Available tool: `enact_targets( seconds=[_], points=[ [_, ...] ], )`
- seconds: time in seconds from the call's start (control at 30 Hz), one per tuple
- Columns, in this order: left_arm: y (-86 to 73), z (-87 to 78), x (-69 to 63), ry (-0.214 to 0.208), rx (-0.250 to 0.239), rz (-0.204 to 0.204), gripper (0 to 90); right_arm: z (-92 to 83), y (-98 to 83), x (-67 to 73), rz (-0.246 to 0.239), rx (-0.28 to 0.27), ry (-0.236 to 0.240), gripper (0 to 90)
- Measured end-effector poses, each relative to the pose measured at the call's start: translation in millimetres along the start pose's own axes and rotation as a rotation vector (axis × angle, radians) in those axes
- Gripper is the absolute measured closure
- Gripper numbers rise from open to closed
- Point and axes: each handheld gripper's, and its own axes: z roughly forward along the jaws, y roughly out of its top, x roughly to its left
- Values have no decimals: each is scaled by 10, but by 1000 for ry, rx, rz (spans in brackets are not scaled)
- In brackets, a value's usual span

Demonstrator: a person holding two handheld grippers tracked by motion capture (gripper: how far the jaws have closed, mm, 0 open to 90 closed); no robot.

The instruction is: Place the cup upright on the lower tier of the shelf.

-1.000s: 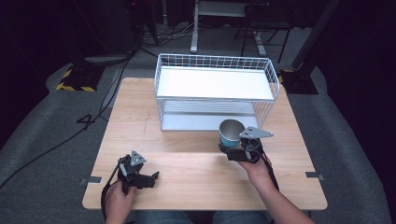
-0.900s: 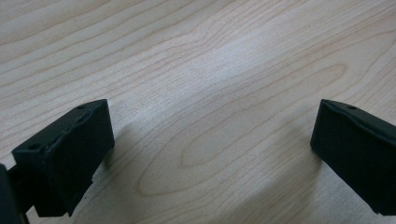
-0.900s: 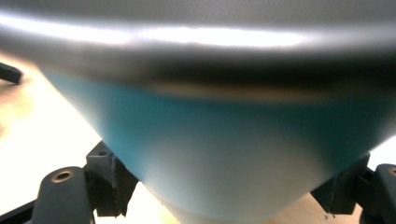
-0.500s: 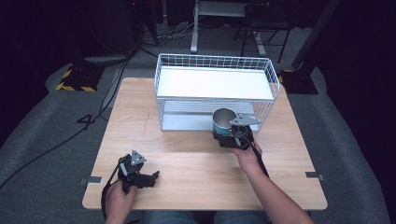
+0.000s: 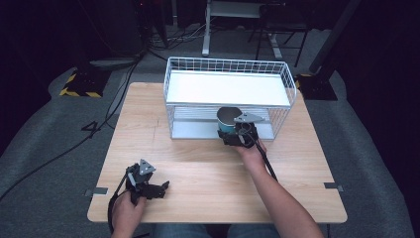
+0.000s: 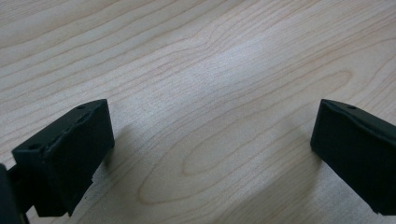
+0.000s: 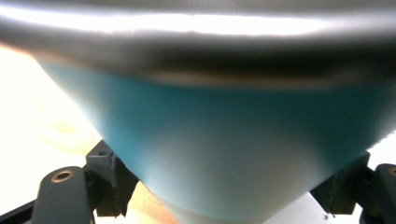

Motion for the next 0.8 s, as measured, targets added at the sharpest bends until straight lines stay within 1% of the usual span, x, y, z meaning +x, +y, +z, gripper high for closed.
enact_targets(
  seconds=[0.07, 0.13, 0.23, 0.27, 0.3, 0.37, 0.4, 0.57, 0.67, 0.77, 0.8],
  points=[
    [0, 0, 0, 0, 0, 0, 0, 79, 12, -23, 8, 3, -4, 223],
    [0, 0, 0, 0, 0, 0, 0, 102, 15, -32, 10, 3, -9, 223],
    [0, 0, 0, 0, 0, 0, 0, 173, 34, -80, 25, 0, -18, 223],
    [0, 0, 0, 0, 0, 0, 0, 173, 34, -80, 25, 0, -18, 223],
    [0, -1, 0, 0, 1, -1, 0, 205, 39, -93, 18, -13, -28, 224],
    [0, -1, 0, 0, 1, -1, 0, 225, 31, -97, 9, -33, -36, 223],
    [0, -1, 0, 0, 1, -1, 0, 225, 31, -97, 9, -33, -36, 223],
    [0, 0, 0, 0, 1, -1, 0, 248, 23, -86, 19, -57, -44, 223],
    [0, 0, 0, 1, 0, 0, 0, 253, 22, -84, 20, -57, -49, 223],
    [0, 0, 0, 1, 0, 0, 0, 274, 8, -74, 22, -45, -44, 223],
    [0, 0, 0, 1, 0, 0, 0, 297, 0, -69, 14, -43, -48, 223]
  ],
)
